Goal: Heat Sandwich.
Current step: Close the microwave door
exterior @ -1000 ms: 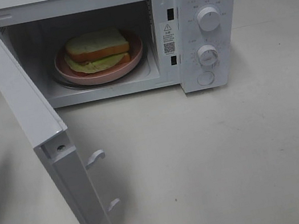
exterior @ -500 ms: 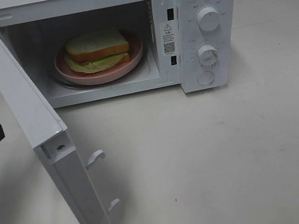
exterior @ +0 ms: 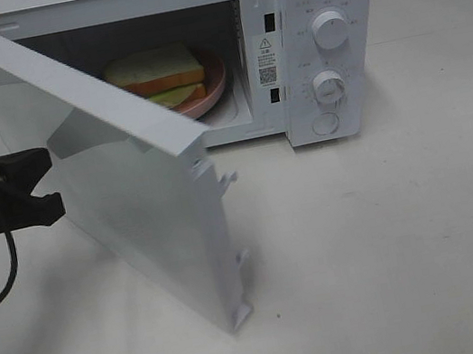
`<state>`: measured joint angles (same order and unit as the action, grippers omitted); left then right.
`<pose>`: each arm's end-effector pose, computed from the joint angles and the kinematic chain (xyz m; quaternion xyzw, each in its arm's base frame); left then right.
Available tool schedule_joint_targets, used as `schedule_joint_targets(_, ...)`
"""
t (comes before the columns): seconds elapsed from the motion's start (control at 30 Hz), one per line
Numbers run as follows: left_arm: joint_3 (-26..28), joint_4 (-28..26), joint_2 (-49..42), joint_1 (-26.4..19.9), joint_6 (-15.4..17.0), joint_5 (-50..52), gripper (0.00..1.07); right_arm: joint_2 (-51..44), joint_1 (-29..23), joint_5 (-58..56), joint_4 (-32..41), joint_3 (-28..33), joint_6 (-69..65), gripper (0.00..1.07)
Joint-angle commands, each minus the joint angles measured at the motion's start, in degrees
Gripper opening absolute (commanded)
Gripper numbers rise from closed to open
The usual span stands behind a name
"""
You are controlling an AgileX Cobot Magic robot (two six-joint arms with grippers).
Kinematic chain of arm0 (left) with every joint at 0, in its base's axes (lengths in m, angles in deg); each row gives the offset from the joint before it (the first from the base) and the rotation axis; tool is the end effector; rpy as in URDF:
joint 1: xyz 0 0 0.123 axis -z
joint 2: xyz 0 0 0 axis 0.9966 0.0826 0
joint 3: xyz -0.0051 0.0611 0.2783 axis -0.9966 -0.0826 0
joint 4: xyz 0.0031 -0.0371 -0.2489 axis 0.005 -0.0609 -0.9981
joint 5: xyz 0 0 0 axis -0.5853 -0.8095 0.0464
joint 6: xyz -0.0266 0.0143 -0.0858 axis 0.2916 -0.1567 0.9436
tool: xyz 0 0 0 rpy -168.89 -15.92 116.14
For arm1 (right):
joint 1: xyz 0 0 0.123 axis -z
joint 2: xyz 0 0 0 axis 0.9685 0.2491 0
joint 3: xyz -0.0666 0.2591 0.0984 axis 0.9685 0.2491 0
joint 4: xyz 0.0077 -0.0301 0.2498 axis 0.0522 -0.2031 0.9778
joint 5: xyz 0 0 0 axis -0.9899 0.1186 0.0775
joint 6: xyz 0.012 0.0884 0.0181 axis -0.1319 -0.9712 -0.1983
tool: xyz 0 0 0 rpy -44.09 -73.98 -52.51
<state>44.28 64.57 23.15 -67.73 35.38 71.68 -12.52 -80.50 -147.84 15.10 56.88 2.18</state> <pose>0.2454 -0.0967 0.1594 0.1838 0.7760 -0.1687 0.5793 -0.0023 -0.0091 0.2806 -0.0017 0.8397 -0.0125 0.5430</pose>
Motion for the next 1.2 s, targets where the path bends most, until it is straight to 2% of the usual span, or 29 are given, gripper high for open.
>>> schedule_joint_targets(0.03, 1.55, -2.41, -0.17, 2.01, -0.17, 0.17, 0.00, -1.72, 0.29, 0.92, -0.29, 0.06, 0.63, 0.73)
schedule_joint_targets(0.3, 7.45, -6.25, 0.06, 7.79, -0.17, -6.70, 0.00, -1.72, 0.29, 0.92, -0.29, 0.06, 0.63, 0.73)
schedule_joint_targets(0.5, 10.49, -8.42, 1.38, 10.26, -0.17, -7.56, 0.00, -1.72, 0.29, 0.92, -0.40, 0.06, 0.40, 0.73)
schedule_joint_targets(0.57, 11.69, -10.83, 2.58, 11.69, -0.40, -7.56, 0.00, -1.72, 0.29, 0.92, -0.40, 0.06, 0.40, 0.73)
schedule_joint_targets(1.0, 18.56, -20.97, 8.94, 19.82, -6.99, -7.51, 0.00, -1.72, 0.29, 0.92, -0.40, 0.06, 0.52, 0.73)
schedule_joint_targets(1.2, 23.49, -21.03, 12.43, 22.00, -7.73, -7.62, 0.00, -1.72, 0.29, 0.92, -0.40, 0.06, 0.52, 0.73)
